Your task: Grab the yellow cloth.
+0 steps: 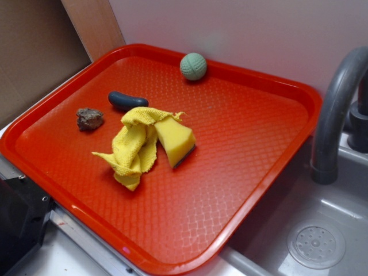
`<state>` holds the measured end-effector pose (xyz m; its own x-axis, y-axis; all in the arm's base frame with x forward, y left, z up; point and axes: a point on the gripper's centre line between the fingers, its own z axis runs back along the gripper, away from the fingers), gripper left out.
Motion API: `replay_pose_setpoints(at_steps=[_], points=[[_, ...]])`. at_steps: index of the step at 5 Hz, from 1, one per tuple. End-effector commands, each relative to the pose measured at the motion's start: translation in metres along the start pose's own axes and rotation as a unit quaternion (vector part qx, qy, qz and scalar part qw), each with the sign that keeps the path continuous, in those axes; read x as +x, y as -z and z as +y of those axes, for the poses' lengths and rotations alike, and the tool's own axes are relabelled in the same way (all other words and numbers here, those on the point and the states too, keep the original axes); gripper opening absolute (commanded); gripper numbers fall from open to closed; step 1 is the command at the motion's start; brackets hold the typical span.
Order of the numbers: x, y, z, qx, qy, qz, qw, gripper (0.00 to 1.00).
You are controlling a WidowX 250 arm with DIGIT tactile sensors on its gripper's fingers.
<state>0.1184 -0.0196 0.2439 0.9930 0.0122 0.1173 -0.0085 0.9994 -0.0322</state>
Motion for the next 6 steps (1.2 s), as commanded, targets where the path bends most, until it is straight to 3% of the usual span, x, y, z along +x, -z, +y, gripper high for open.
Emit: replay_pose_setpoints(at_steps=[1, 2, 3, 4, 6], points=[[0.000, 0.000, 0.000, 0.000, 0.000, 0.000, 1.000, 1.00], [0.030, 0.050, -0.005, 0.032, 0.054, -0.019, 0.998, 1.00], [0.050, 0.091, -0.028, 0.031, 0.095, -0.028, 0.995, 1.00], [0.051, 0.130, -0.050, 0.012, 0.137, -0.037, 0.990, 1.00], [0.071, 0.196, -0.048, 0.081, 0.210, -0.040, 0.974, 1.00]])
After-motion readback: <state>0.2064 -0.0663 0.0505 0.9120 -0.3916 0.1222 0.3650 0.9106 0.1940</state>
